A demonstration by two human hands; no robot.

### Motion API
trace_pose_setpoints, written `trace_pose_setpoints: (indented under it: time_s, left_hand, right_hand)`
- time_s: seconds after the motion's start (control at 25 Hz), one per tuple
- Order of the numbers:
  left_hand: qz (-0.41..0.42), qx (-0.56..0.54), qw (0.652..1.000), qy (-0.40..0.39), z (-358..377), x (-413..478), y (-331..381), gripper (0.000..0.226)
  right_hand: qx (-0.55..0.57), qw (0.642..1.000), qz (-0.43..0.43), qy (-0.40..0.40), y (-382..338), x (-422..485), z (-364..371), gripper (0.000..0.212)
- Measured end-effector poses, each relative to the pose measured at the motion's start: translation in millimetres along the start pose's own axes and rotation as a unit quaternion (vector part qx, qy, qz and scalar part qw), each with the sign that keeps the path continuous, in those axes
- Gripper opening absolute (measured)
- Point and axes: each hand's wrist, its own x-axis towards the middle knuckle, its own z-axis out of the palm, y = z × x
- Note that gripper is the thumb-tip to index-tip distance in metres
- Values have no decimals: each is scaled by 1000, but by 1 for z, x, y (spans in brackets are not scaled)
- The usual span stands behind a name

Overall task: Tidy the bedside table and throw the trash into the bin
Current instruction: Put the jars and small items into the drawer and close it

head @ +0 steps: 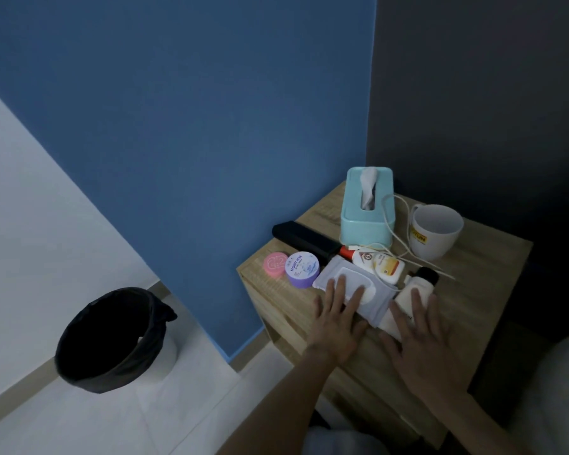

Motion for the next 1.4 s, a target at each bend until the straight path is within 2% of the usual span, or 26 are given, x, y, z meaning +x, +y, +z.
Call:
trace_pose_setpoints:
  time_s: [0.12, 0.24, 0.32, 0.44, 0.52, 0.72, 0.8, 0.88, 1.0, 1.08, 1.16, 1.4]
  left_hand:
    - [-39, -57, 994, 84, 7, -32, -5, 63]
    - [-141, -110, 974, 139, 17, -56, -24, 82]
    - [-182, -149, 964, 127, 20, -59, -36, 88]
    - [-176, -177, 964, 96, 19, -56, -38, 66]
    - [-176, -182, 964, 87, 18, -58, -37, 64]
    - [-164, -198, 963, 77, 11, -61, -41, 93]
    - [-184, -281, 935, 118, 14, -60, -41, 89]
    - [-250, -395, 869, 164, 21, -59, -38, 66]
    - [-342, -567, 739, 121, 32, -53, -37, 68]
    - [-367, -624, 685, 86, 36, -46, -34, 70]
    - [-388, -629, 670, 76, 40, -35, -31, 73]
    - [-404, -602, 682, 96, 50, -26, -29, 76]
  right_hand:
    - [-19, 997, -74, 28, -18, -13, 0, 75]
    - [-44, 988, -144, 14, -34, -25, 14, 70]
    - [-53, 985, -166, 12, -40, -25, 27, 69]
    - [-49, 986, -160, -14, -40, -19, 34, 67]
    - [-48, 986, -156, -23, -42, -19, 35, 67]
    - [-45, 986, -160, 0, -44, -21, 29, 69]
    - [-41, 985, -169, 2, -45, -17, 30, 68]
    - [-22, 985, -168, 18, -43, -17, 32, 66]
    - [-5, 986, -166, 28, -40, -17, 37, 67]
    - [5, 985, -170, 20, -40, -16, 36, 67]
    - [9, 985, -173, 25, -41, -14, 36, 67]
    - [38, 983, -173, 43, -42, -16, 36, 68]
